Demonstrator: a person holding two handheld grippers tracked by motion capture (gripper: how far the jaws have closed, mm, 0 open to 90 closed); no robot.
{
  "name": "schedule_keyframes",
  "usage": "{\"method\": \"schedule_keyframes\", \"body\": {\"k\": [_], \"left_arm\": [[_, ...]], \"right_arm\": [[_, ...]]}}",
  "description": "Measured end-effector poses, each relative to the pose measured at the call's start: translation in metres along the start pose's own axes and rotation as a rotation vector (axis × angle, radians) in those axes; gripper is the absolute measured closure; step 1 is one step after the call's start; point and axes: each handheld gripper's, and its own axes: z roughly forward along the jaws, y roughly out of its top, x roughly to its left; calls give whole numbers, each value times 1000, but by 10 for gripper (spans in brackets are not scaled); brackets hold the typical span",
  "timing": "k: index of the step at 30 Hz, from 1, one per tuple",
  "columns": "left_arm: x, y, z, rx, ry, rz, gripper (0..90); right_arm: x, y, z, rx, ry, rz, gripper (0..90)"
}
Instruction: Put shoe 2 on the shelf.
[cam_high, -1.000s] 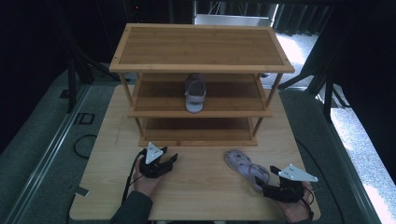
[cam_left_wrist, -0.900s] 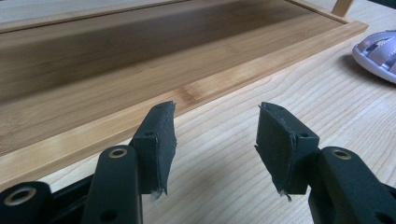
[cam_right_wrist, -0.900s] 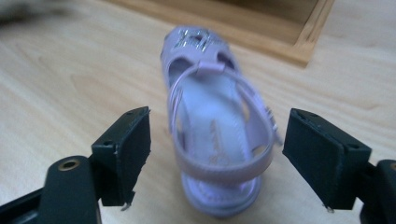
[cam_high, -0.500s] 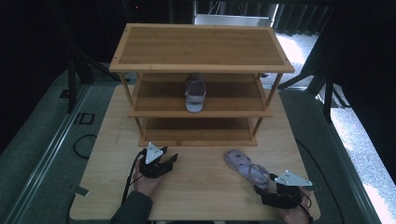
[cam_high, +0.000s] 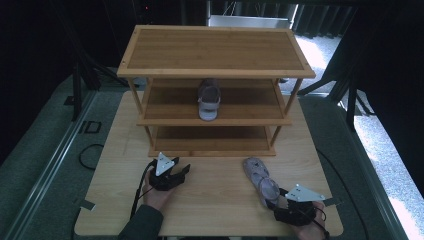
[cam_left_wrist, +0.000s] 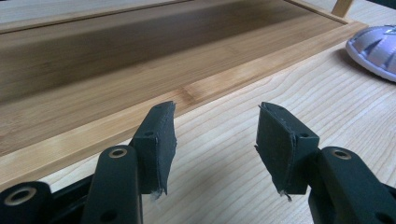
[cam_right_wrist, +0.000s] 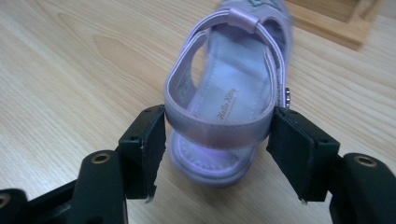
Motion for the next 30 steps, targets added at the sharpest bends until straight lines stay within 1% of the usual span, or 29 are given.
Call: {"method": "schedule_keyframes", "body": {"k": [4, 8, 11, 13, 16, 17, 20, 21, 22, 24, 25, 26, 27, 28, 30], "left_arm": [[0, 0, 0, 0, -1, 0, 476], [0, 0, 0, 0, 0, 0, 476], [0, 0, 0, 0, 0, 0, 476], [0, 0, 0, 0, 0, 0, 476], [0, 0, 0, 1, 1, 1, 476], [0, 0, 0, 1, 1, 1, 476], [0, 0, 0, 1, 1, 1, 476], [0, 0, 0, 1, 1, 1, 476], [0, 0, 0, 2, 1, 1, 476], [0, 0, 0, 1, 0, 0, 477], [0, 0, 0, 1, 0, 0, 476], [0, 0, 0, 1, 0, 0, 476], [0, 0, 0, 1, 0, 0, 476], [0, 0, 0, 1, 0, 0, 476], [0, 0, 0, 1, 0, 0, 476]], "right_arm": [[4, 3, 2, -5, 32, -4, 368], [7, 3, 1, -17, 77, -13, 321], [5, 3, -4, -47, 93, -5, 306], [3, 4, -8, -82, 105, 1, 307], [0, 8, -14, -120, 84, -1, 338], [-1, 9, -15, -133, 85, 2, 355], [-6, 14, -15, -154, 73, 21, 429], [-6, 14, -15, -154, 73, 21, 429], [-10, 18, -12, -153, 64, 31, 491], [-13, 21, -9, -150, 57, 29, 524], [-13, 21, -9, -150, 57, 29, 524], [-15, 25, -4, -140, 44, 36, 562], [-15, 25, -4, -140, 44, 36, 562], [-17, 28, 1, -130, 37, 39, 591], [-18, 30, 5, -122, 35, 37, 602]]}}
